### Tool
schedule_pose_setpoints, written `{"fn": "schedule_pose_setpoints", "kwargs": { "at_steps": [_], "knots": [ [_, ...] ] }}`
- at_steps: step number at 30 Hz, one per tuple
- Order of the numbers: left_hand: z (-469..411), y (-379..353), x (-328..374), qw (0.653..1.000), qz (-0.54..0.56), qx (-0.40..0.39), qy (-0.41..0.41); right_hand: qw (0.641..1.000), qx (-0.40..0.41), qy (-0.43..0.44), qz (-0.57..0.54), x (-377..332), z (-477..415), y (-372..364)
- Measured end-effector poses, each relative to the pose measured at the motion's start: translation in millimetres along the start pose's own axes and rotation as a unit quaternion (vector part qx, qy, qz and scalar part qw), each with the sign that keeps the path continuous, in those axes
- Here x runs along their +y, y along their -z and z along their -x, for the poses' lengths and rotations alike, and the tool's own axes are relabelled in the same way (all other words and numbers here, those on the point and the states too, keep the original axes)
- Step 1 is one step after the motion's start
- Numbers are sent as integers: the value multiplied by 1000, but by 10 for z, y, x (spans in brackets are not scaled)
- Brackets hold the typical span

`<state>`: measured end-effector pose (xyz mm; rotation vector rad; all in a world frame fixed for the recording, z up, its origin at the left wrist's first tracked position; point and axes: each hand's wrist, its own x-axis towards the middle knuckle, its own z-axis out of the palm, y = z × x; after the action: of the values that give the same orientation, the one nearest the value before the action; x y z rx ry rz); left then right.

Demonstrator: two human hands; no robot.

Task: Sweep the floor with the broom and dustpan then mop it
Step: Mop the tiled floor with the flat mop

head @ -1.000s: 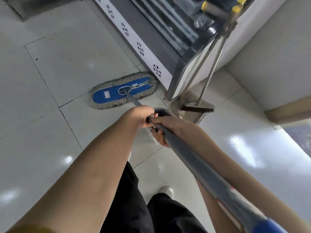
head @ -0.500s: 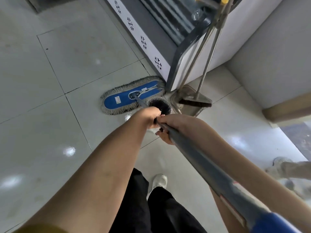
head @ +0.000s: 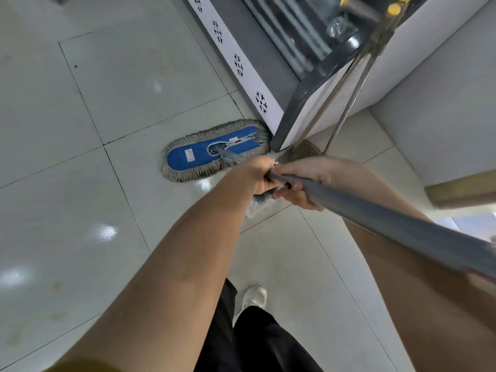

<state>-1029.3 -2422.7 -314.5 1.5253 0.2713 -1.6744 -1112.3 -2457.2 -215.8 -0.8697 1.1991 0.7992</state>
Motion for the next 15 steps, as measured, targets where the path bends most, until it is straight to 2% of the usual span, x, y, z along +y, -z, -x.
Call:
{"fn": "schedule_pose_setpoints", "kwargs": {
  "at_steps": [2, 8, 15],
  "knots": [
    [-70, -24, 41, 1000, 13, -6, 6, 1000, -16, -4, 16, -48, -6, 47],
    [-330, 145, 356, 1000, 8, 8, 11, 998, 0, 17, -53, -335, -240, 78],
    [-683, 693, 1133, 999, 30, 28, -25, 992, 23, 22, -119, -1272, -738, -49]
  ]
}}
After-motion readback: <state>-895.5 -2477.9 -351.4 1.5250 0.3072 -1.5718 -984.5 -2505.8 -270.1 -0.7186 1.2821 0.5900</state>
